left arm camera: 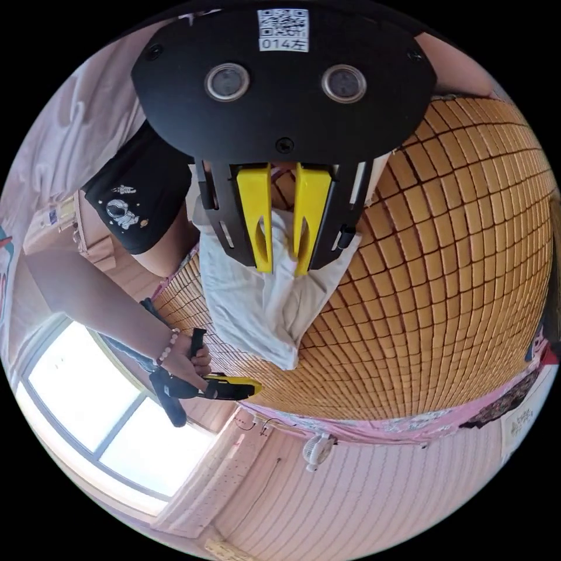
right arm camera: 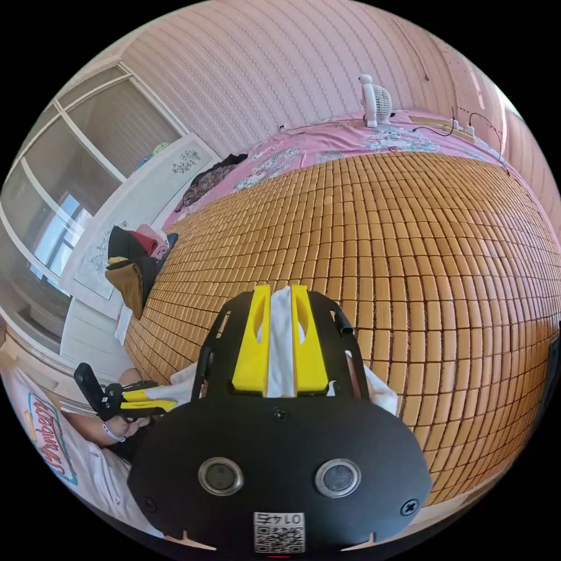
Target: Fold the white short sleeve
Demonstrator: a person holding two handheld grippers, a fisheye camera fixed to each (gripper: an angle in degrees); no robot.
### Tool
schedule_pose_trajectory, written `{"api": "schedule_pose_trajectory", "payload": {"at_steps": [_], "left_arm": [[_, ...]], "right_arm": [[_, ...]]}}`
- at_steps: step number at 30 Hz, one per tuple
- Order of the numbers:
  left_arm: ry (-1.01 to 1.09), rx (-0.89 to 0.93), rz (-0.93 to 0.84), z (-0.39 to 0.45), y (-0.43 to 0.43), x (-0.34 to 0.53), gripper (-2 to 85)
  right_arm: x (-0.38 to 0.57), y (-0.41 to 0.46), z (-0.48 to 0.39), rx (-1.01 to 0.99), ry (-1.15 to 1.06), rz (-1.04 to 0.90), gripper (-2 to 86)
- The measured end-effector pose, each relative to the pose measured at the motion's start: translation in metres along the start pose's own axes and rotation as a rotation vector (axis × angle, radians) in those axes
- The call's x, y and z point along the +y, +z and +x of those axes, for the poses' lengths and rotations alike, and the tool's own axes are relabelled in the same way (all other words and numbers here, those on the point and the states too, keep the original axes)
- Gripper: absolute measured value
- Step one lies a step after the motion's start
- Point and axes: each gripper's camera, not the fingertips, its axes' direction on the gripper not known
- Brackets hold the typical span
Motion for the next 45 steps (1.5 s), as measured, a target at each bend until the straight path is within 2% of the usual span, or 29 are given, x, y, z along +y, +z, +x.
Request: {"api": "schedule_pose_trajectory", "payload": {"at_steps": [3, 5, 9, 12, 14, 17, 22, 27, 33, 36, 39, 40, 42, 45], "left_arm": [[-0.063, -0.066, 0.01, -0.025, -0.014, 0.004, 6.0], [-0.094, -0.047, 0.005, -0.036, -0.018, 0.005, 5.7], [-0.094, -0.031, 0.0, -0.04, -0.024, -0.002, 5.9], [-0.06, -0.056, -0.027, -0.04, -0.02, -0.011, 6.2], [-0.06, -0.04, -0.081, -0.043, -0.013, -0.016, 5.5], [-0.023, -0.051, -0.107, -0.041, -0.016, -0.024, 1.7], [-0.052, 0.0, -0.072, -0.047, -0.035, -0.031, -0.5], [-0.078, -0.039, -0.109, -0.057, -0.033, -0.032, -0.8], [-0.084, -0.061, -0.134, -0.055, -0.034, -0.029, 0.6], [-0.08, -0.075, -0.125, -0.052, -0.041, -0.026, 3.5], [-0.107, -0.051, -0.097, -0.053, -0.049, -0.023, 4.5], [-0.113, -0.044, -0.087, -0.053, -0.05, -0.022, 4.6], [-0.119, -0.027, -0.051, -0.049, -0.051, -0.022, 4.7], [-0.1, -0.031, -0.07, -0.039, -0.042, -0.022, 5.9]], "right_arm": [[-0.007, 0.014, -0.015, 0.044, -0.072, -0.034, 8.0], [-0.009, 0.019, -0.021, 0.066, -0.098, -0.066, 8.1], [-0.002, 0.013, -0.039, 0.002, -0.127, -0.098, 7.3], [0.03, 0.012, -0.078, -0.086, -0.236, -0.197, 6.5], [0.065, 0.02, -0.111, -0.118, -0.317, -0.333, 6.6], [0.101, 0.027, -0.144, -0.134, -0.367, -0.436, 6.8], [0.135, 0.024, -0.19, -0.08, -0.489, -0.413, 6.3], [0.155, 0.062, -0.214, -0.074, -0.57, -0.563, 7.1], [0.158, 0.058, -0.231, -0.099, -0.642, -0.513, 7.0], [0.141, 0.041, -0.222, -0.067, -0.628, -0.407, 6.8], [0.111, 0.033, -0.197, 0.118, -0.636, -0.282, 6.9], [0.098, 0.035, -0.184, 0.241, -0.634, -0.228, 6.9], [0.074, 0.038, -0.16, 0.329, -0.577, -0.147, 7.5], [0.031, 0.051, -0.122, 0.223, -0.396, -0.14, 11.1]]}}
